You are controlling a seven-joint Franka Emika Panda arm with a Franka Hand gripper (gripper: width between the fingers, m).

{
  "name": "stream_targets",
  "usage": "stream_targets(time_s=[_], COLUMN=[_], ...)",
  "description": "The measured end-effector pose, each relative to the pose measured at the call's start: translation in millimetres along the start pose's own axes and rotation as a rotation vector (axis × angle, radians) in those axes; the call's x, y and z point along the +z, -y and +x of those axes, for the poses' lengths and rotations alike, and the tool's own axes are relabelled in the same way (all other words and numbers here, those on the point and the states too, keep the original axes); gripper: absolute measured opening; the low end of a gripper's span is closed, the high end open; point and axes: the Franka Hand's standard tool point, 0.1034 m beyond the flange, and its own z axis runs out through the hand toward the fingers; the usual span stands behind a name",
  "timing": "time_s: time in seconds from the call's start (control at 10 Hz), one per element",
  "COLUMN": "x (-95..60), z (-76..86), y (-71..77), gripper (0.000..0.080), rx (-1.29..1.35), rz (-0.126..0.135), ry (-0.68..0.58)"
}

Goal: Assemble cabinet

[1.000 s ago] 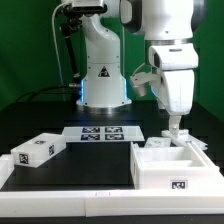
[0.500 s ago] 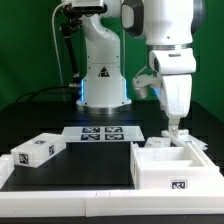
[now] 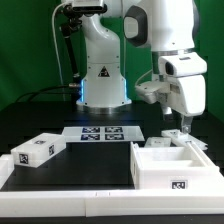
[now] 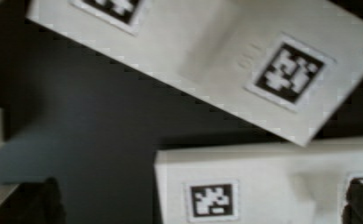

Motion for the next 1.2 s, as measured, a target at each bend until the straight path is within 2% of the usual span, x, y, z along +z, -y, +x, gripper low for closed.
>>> stream_targets(time_s=[0.5, 0.6, 1.0, 1.2], x=[0.5, 2.4, 12.9, 19.9], z=[-3.0, 0.6, 19.8, 20.3], y=[0.2, 5.2, 20.6, 26.3], gripper=[0.0797, 0.0797, 0.0797, 0.0797], rx=[0.007, -0.005, -0.070, -0.068], rz=[0.004, 0.004, 0.032, 0.048], ry=[0.002, -0.002, -0.011, -0.017])
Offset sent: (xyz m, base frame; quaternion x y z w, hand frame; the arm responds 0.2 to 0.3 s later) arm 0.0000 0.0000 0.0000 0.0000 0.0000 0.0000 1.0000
